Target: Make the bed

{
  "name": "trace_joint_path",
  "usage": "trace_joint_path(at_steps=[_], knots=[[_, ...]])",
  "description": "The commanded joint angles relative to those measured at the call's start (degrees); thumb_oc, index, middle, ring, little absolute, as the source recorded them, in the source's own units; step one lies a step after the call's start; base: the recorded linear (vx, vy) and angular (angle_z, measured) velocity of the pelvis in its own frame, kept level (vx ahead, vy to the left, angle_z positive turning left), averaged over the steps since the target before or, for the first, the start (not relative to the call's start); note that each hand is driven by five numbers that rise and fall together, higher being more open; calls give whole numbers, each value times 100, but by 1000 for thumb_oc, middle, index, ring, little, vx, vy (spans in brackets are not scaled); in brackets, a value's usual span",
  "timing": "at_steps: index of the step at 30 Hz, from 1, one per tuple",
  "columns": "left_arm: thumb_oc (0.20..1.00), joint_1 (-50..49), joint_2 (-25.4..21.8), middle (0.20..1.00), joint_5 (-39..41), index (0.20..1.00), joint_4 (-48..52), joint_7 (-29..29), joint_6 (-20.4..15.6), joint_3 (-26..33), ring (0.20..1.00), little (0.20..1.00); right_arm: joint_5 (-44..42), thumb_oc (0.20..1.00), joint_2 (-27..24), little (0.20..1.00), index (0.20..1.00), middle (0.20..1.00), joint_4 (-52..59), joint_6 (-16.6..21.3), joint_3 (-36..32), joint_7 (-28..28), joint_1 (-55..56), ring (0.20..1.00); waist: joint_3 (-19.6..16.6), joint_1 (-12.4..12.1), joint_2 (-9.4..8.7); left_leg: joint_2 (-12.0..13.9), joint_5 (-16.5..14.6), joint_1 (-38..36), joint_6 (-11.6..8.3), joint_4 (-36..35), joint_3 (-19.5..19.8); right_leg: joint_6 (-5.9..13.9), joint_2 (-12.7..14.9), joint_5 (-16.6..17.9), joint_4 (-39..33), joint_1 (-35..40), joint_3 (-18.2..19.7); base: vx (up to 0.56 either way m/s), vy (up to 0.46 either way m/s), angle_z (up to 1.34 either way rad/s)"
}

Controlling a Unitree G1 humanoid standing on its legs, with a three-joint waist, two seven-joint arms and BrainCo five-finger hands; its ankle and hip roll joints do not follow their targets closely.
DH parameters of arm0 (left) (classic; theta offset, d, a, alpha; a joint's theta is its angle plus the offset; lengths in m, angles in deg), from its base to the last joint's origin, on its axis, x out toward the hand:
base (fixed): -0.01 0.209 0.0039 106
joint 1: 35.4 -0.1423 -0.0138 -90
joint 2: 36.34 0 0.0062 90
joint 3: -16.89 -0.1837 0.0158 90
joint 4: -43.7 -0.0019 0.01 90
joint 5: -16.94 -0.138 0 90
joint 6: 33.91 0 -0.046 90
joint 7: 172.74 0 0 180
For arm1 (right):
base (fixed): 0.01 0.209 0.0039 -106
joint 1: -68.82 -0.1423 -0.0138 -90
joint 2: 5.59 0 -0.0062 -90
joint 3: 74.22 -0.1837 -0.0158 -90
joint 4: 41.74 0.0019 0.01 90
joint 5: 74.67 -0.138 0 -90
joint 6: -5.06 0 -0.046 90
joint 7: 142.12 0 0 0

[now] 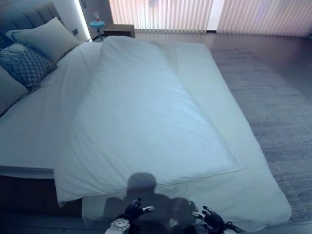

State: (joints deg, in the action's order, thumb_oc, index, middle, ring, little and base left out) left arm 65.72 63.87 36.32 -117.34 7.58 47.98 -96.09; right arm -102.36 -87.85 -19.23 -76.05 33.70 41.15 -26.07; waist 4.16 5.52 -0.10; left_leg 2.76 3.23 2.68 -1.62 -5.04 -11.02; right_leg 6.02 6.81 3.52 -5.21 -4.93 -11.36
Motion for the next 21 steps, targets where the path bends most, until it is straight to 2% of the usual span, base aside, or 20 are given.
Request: trace_joint_path(at_steps=[1, 4, 7, 8, 9, 11, 13, 14, 15, 17, 21], knots=[[1000, 492, 173, 1000, 74, 1000, -220, 2, -93, 198, 1000, 1000, -38, 1000, -50, 1000, 1000, 1000, 2, 237, 135, 42, -336, 1000, 155, 112, -101, 43, -134, 135, -71, 4, -99, 119, -177, 213, 21, -62, 283, -23, -40, -7], [1000, 553, 184, 1000, 259, 1000, -206, -1, -70, 244, 1000, 1000, -74, 1000, -52, 1000, 1000, 1000, 68, 247, 161, 36, -357, 1000, 238, 135, -108, 66, -107, 177, -84, 4, -104, 91, -214, 215, 21, -102, 272, -46, -65, -3], [1000, 877, 249, 1000, 1140, 1000, -110, -23, -6, 376, 1000, 1000, -191, 1000, -117, 1000, 1000, 1000, 319, 253, 303, 8, -570, 1000, 573, 174, -121, 124, 44, 432, -123, 4, -105, 22, -294, 153, 316, -476, 242, -140, -53, -2], [1000, 880, 248, 1000, 1141, 1000, -111, -23, -6, 377, 1000, 1000, -191, 1000, -117, 1000, 1000, 1000, 320, 253, 303, 8, -572, 1000, 570, 175, -120, 124, 45, 438, -123, 4, -103, 22, -294, 150, 324, -485, 241, -171, -81, -1], [1000, 1045, 241, 1000, 1641, 1000, -42, -23, 59, 481, 1000, 1000, -271, 1000, -150, 1000, 1000, 1000, 596, 255, 412, -32, -652, 1000, 728, 204, -164, 185, 141, 611, -144, 4, -131, -15, -356, 79, 555, -752, 233, -106, -63, -2], [1000, 1186, 237, 1000, 1812, 1000, 19, -100, 43, 519, 1000, 1000, -364, 1000, -183, 1000, 1000, 1000, 705, 278, 439, -57, -735, 1000, 824, 229, -198, 198, 185, 763, -152, 94, -145, -41, -370, 42, 686, -910, 202, -174, -103, -2], [1000, 1589, 272, 1000, 2416, 1000, 236, -445, -80, 684, 1000, 1000, -488, 1000, -275, 1000, 1000, 1000, 1145, 334, 577, -150, -967, 1000, 1141, 256, -332, 191, -24, 1459, -191, 977, -49, -95, -351, -25, 1107, -1329, 79, -264, -149, 7], [1000, 1591, 271, 1000, 2416, 1000, 235, -446, -80, 685, 1000, 1000, -488, 1000, -274, 1000, 1000, 1000, 1145, 333, 577, -151, -969, 1000, 1124, 264, -330, 189, -17, 1486, -189, 980, -43, -96, -348, -20, 1107, -1351, 74, -284, -101, 19], [1000, 1749, 284, 1000, 2826, 1000, 382, -562, -149, 846, 1000, 1000, -591, 1000, -377, 1000, 1000, 1000, 1558, 380, 602, -182, -1007, 1000, 1245, 326, -372, 243, -81, 1957, -186, 1362, -71, -94, -281, -40, 1424, -1768, 22, -154, -28, 17], [1000, 1837, 271, 1000, 2975, 1000, 416, -618, -194, 921, 1000, 1000, -647, 1000, -401, 1000, 1000, 1000, 1694, 404, 613, -176, -1040, 1000, 1242, 356, -379, 252, -112, 2195, -179, 1535, -16, -101, -285, -42, 1543, -1976, 32, -161, -43, 7], [1000, 2060, 235, 1000, 3475, 1000, 693, -695, -352, 1241, 1000, 1000, -746, 1000, -547, 1000, 1000, 1000, 2060, 498, 594, -252, -1100, 1000, 1322, 425, -387, 428, -280, 2885, -168, 2096, -30, -130, -262, -138, 1970, -2619, 9, -119, -17, 3]])
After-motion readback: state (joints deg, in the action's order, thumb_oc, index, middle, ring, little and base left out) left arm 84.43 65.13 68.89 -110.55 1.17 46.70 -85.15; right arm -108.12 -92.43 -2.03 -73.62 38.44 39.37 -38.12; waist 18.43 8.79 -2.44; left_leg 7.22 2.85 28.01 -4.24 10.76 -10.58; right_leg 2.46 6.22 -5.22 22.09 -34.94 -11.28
